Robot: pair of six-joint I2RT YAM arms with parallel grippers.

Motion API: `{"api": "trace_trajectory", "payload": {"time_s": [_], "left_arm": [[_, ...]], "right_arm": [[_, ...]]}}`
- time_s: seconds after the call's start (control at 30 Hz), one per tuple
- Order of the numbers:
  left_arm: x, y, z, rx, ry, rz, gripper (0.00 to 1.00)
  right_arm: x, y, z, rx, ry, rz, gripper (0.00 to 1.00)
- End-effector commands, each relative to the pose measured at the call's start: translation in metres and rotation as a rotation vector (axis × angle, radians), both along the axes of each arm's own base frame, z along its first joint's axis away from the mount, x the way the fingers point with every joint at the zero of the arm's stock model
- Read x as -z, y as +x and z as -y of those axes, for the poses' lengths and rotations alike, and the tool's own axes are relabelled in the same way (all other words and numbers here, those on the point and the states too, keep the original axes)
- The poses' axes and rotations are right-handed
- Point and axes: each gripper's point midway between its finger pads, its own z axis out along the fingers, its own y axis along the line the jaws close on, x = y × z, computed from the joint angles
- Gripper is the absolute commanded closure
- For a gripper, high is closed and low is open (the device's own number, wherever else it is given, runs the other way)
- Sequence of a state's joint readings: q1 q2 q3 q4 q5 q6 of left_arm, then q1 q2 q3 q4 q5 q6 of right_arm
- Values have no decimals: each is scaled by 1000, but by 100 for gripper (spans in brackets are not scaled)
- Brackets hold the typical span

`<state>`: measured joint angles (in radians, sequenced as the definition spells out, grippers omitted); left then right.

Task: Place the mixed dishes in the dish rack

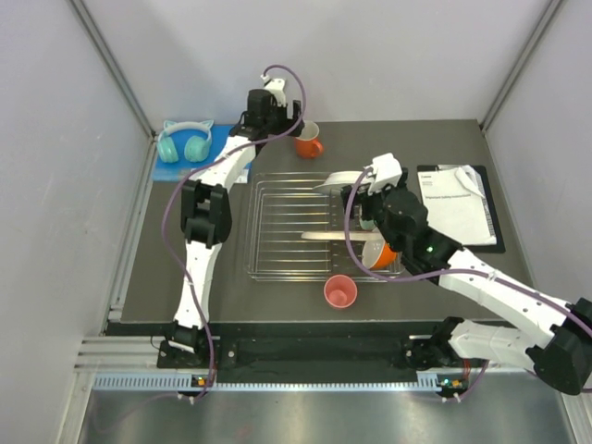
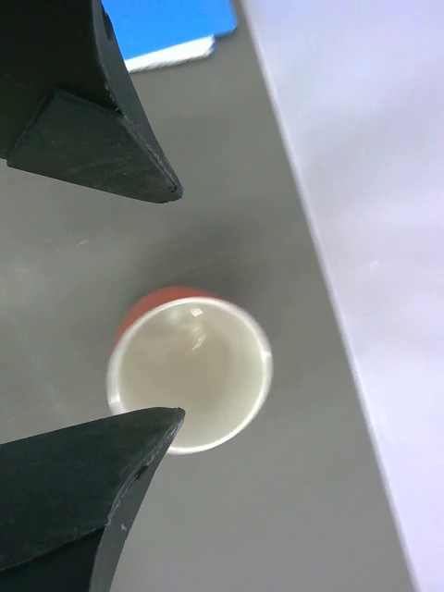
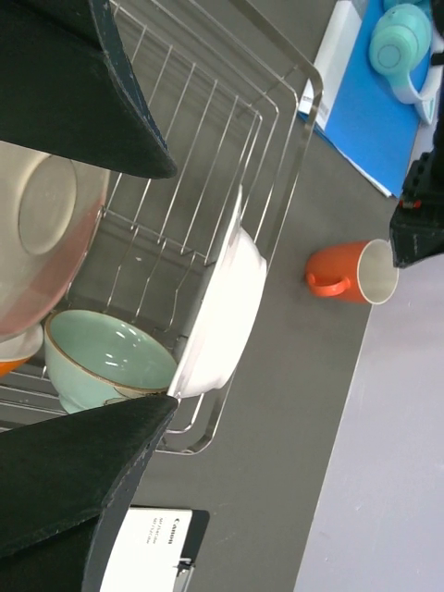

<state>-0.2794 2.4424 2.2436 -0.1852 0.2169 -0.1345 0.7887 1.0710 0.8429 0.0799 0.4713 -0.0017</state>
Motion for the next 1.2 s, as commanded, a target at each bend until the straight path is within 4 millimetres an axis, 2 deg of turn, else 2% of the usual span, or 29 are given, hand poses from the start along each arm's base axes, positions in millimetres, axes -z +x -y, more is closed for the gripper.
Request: {"api": "trace_trajectory", "payload": {"time_s": [0.0, 0.23, 0.37, 0.47, 0.5, 0.6, 0.67, 0.73, 0.93, 0.97, 1.03, 1.07, 1.13, 1.17], "left_arm": [[2, 24, -6, -117, 123, 97, 4], [31, 22, 5, -91, 175, 73, 4], [53, 23, 1, -100, 242, 61, 5], [62, 21, -1, -99, 260, 38, 14], [70, 18, -2, -96, 268, 22, 22], [78, 14, -2, -83, 272, 8, 32], [81, 13, 0, -69, 268, 7, 52], [80, 14, 2, -66, 260, 12, 63], [74, 11, 11, -27, 209, 5, 86], [70, 9, 11, -28, 200, 3, 100], [69, 7, 8, -43, 165, -18, 100], [59, 6, 7, -46, 146, -13, 100], [55, 3, 0, -69, 112, -37, 100], [38, 3, -2, -84, 85, -25, 100]], "right_arm": [[-30, -6, 5, -5, 107, 58, 0], [-37, -12, 18, 20, 126, 68, 0], [-38, -15, 23, 28, 131, 69, 0], [-38, -15, 27, 45, 130, 67, 0], [-38, -15, 29, 48, 130, 69, 0], [-40, -14, 30, 53, 130, 71, 0], [-39, -12, 29, 51, 125, 66, 0], [-40, -12, 28, 49, 127, 64, 0], [-39, -10, 30, 54, 126, 60, 0], [-39, -10, 30, 54, 126, 60, 0], [-37, -9, 31, 54, 120, 56, 0], [-36, -9, 31, 52, 117, 54, 1], [-32, -7, 30, 49, 111, 45, 2], [-28, -6, 30, 54, 106, 39, 3]]}}
